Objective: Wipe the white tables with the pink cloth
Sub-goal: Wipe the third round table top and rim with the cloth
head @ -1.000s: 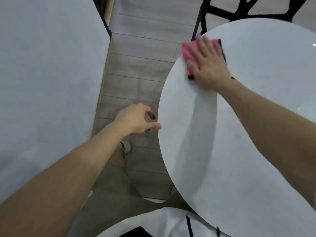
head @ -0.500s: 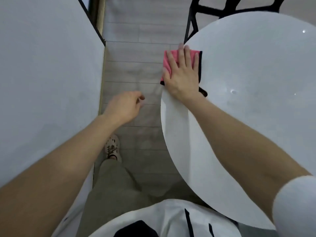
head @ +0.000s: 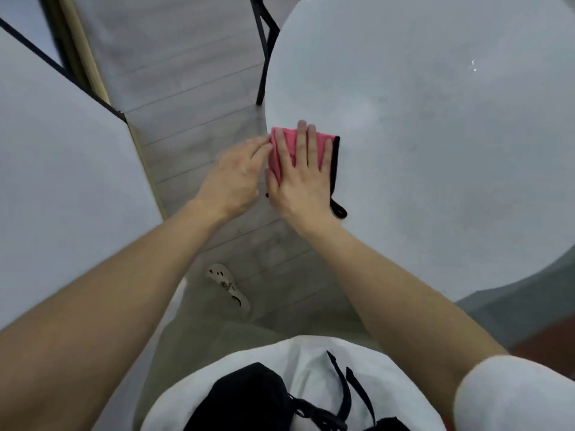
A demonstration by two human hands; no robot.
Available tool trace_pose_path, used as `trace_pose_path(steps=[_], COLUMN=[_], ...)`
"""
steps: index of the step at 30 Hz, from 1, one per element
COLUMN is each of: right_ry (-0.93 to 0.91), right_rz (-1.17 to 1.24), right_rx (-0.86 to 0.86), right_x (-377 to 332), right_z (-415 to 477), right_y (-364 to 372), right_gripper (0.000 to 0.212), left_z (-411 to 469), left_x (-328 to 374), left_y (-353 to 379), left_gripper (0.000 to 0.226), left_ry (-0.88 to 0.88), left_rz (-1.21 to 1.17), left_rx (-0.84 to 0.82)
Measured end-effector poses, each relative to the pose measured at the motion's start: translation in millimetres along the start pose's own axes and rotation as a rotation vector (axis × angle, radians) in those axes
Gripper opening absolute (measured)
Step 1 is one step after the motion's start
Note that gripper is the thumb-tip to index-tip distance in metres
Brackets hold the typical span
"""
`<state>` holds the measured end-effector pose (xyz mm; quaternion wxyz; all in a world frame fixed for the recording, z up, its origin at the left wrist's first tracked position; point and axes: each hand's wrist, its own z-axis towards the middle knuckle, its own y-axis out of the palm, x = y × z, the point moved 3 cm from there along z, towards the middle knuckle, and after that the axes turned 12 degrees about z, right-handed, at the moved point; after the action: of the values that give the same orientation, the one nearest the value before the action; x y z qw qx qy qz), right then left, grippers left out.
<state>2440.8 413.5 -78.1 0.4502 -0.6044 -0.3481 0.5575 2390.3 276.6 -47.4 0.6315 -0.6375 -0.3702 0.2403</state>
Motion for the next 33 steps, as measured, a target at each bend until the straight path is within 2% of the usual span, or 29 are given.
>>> trace_pose_path(steps=[3, 6, 8, 10, 12, 13, 14, 16, 18, 19, 21, 23, 25, 26, 28, 29, 30, 32, 33], right_ry=[-0.167, -0.292, -0.271, -0.15, -0.048, -0.069, -0.158, -0.463, -0.696, -0.74, -0.652, -0.415, -0.119, 0.017, 0.149, 0.08, -0.077, -0.431, -0.562], right_rz=[-0.002, -0.06, -0.088, -0.093, -0.059, -0.039, -0.014, 0.006, 0.025, 0.024, 0.004, -0.021, -0.005, 0.005, 0.014, 0.037, 0.069, 0.111, 0.105], right_rx=[-0.06, -0.214, -0.262, -0.251, -0.191, -0.177, -0.196, -0.286, -0.337, -0.33, -0.279, -0.215, -0.154, -0.106, 0.015, 0.026, -0.02, -0.205, -0.271], right_x=[26, 98, 164, 212, 219, 207, 189, 159, 176, 203, 280, 370, 431, 438, 404, 370, 331, 267, 258], right_z=[-29, -103, -130, -128, -100, -83, -68, -49, -37, -31, -11, 19, 47, 55, 50, 41, 27, -9, -17], right_y=[-9, -47, -80, -102, -100, -92, -80, -62, -69, -80, -113, -149, -176, -177, -158, -141, -123, -103, -105], right_gripper=[0.069, 0.074, 0.074, 0.074, 0.073, 0.072, 0.071, 0.067, 0.065, 0.066, 0.068, 0.071, 0.071, 0.071, 0.072, 0.071, 0.069, 0.067, 0.066], left_z=[1, 12, 25, 38, 51, 57, 61, 69, 79, 84, 91, 97, 100, 102, 103, 101, 99, 93, 91], left_x=[-4, 15, 38, 62, 84, 95, 105, 125, 148, 158, 176, 188, 193, 193, 195, 195, 195, 195, 195], left_y=[-9, -21, -25, -25, -21, -20, -19, -18, -17, -17, -16, -13, -11, -10, -9, -8, -8, -6, -5], left_gripper=[0.057, 0.038, 0.04, 0.042, 0.04, 0.04, 0.041, 0.051, 0.061, 0.069, 0.101, 0.138, 0.151, 0.153, 0.153, 0.153, 0.153, 0.153, 0.154], left_ry=[-0.053, -0.112, -0.097, -0.088, -0.114, -0.142, -0.187, -0.316, -0.459, -0.521, -0.586, -0.622, -0.674, -0.699, -0.725, -0.736, -0.741, -0.735, -0.744], left_rz=[0.072, 0.127, 0.121, 0.114, 0.14, 0.152, 0.158, 0.161, 0.137, 0.11, 0.104, 0.131, 0.13, 0.13, 0.128, 0.127, 0.12, 0.095, 0.084], left_rx=[0.066, 0.109, 0.102, 0.098, 0.097, 0.09, 0.079, 0.029, -0.11, -0.2, -0.399, -0.538, -0.558, -0.545, -0.526, -0.518, -0.518, -0.509, -0.497])
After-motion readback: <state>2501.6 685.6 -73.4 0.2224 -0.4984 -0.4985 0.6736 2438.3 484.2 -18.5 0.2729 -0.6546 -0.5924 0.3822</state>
